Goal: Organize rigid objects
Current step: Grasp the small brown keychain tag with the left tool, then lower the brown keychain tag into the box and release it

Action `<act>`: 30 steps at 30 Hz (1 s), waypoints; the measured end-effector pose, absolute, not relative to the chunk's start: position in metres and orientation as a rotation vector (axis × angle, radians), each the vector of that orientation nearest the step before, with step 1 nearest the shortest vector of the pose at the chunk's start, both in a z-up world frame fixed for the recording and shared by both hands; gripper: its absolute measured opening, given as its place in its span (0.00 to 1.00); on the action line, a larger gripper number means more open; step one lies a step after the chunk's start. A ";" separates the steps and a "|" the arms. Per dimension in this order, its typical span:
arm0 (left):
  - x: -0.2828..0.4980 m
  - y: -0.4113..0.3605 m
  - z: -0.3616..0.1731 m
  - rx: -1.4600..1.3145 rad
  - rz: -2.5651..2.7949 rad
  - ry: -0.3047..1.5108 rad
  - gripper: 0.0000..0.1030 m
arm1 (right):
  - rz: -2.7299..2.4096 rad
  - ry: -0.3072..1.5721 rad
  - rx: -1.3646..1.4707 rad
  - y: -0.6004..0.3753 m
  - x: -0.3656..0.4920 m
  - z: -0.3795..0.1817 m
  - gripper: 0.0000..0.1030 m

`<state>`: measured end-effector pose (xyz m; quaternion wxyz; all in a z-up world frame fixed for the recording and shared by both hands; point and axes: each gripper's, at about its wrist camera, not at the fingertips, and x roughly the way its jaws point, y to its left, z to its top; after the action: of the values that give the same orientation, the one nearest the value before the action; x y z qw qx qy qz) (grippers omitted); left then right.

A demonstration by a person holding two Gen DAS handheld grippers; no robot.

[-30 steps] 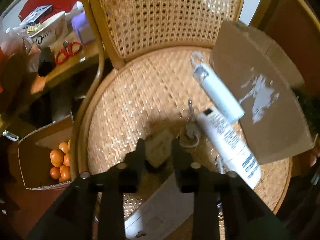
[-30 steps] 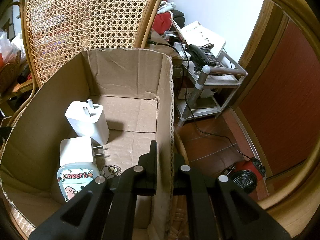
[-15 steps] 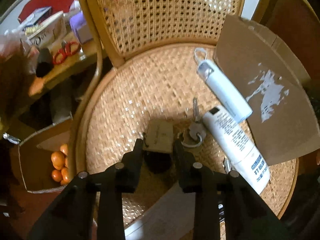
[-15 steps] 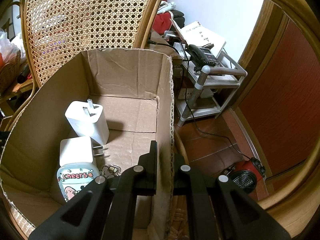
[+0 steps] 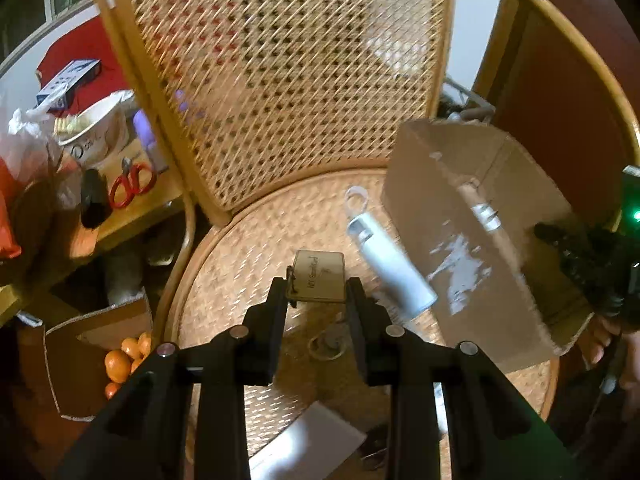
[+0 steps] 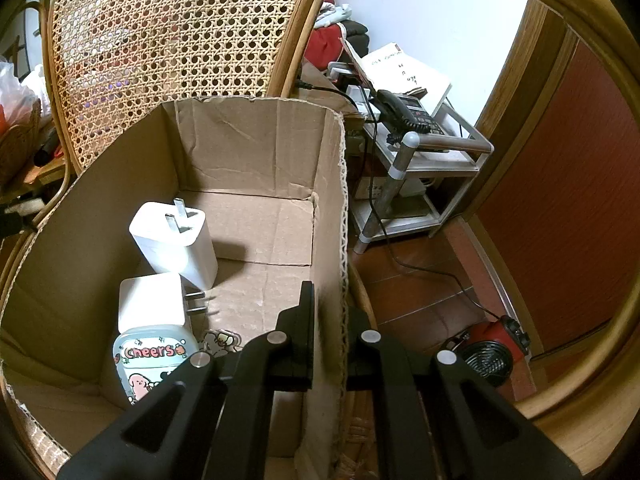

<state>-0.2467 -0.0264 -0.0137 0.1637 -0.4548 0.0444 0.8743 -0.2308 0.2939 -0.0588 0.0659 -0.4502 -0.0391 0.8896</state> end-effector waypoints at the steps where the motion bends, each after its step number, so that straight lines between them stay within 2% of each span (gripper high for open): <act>1: -0.246 -0.022 -0.010 -1.279 2.489 0.128 0.27 | 2.683 -0.119 -1.358 0.295 -0.231 -0.059 0.10; 10: -0.233 0.026 0.017 -1.151 2.415 0.132 0.27 | 2.683 -0.120 -1.357 0.292 -0.230 -0.059 0.10; 13: -0.230 0.039 0.024 -1.133 2.340 0.049 0.27 | 2.682 -0.122 -1.357 0.294 -0.231 -0.059 0.10; 18: -0.221 0.064 0.035 -1.088 2.309 0.089 0.26 | 2.682 -0.123 -1.356 0.294 -0.230 -0.059 0.10; 19: -0.220 0.070 0.035 -1.087 2.298 0.094 0.25 | 2.683 -0.121 -1.356 0.292 -0.230 -0.059 0.10; 22: -0.216 0.085 0.032 -1.090 2.266 0.118 0.12 | 2.683 -0.122 -1.357 0.292 -0.230 -0.059 0.10; 30: -0.214 0.115 0.015 -1.135 2.231 0.159 0.12 | 2.681 -0.128 -1.356 0.293 -0.231 -0.059 0.10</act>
<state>-0.2136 0.1148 0.0147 0.3116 -0.4302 0.0601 0.8451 -0.2308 0.2934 -0.0585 0.0671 -0.4498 -0.0425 0.8896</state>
